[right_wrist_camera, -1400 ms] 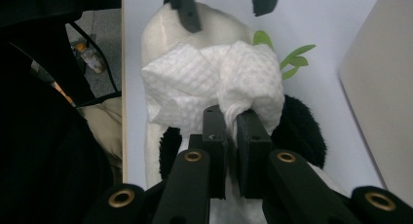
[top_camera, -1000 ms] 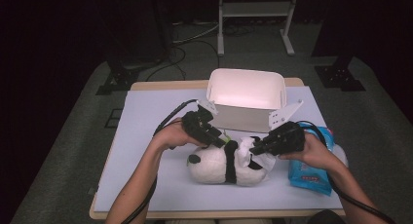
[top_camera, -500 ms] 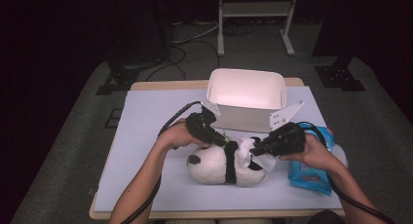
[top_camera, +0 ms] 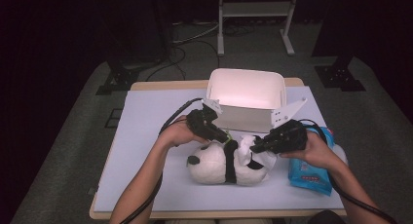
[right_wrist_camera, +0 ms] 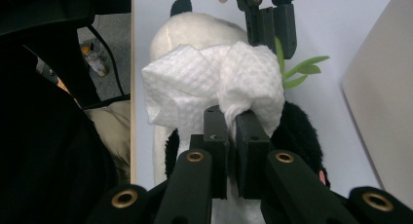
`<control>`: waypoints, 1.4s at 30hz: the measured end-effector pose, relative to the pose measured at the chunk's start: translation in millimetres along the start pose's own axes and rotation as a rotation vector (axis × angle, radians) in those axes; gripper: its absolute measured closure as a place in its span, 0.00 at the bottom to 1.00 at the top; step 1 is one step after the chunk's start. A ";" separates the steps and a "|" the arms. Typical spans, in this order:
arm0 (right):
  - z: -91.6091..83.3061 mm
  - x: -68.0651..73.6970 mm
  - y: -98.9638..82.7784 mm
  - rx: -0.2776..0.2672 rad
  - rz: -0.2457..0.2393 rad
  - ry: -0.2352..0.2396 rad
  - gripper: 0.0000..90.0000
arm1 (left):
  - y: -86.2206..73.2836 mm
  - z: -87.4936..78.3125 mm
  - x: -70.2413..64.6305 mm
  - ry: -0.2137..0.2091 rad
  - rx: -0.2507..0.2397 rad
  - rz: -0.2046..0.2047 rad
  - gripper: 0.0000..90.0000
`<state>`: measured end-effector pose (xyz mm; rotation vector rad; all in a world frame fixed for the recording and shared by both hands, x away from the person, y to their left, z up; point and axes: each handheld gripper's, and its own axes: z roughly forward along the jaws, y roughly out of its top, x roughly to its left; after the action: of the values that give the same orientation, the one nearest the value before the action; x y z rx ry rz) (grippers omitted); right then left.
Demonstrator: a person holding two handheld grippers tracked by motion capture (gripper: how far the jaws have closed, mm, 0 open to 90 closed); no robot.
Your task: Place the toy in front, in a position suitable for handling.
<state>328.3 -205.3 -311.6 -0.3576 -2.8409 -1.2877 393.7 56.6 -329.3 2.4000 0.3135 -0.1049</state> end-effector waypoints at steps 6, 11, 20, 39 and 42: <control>-2.0 1.7 4.9 0.008 -0.010 -0.005 0.94 | 4.5 -6.2 -2.0 0.011 -0.021 0.007 0.88; -1.5 3.0 7.4 0.018 -0.014 -0.003 0.94 | 6.5 -10.1 -4.6 0.017 -0.031 0.020 0.88; -2.9 4.3 12.9 0.035 -0.024 -0.016 0.94 | 12.5 -16.2 -10.2 0.024 -0.056 0.046 0.88; 8.6 -35.2 7.5 0.116 0.060 -0.045 0.94 | 10.2 -15.4 -21.8 0.008 -0.052 0.076 0.88; 7.7 -32.8 5.7 0.116 0.058 -0.033 0.94 | 12.9 -16.3 -23.4 0.013 -0.048 0.087 0.88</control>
<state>362.1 -202.7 -315.6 -0.4597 -2.8922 -1.1112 374.2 53.5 -305.0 2.3633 0.2149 -0.0422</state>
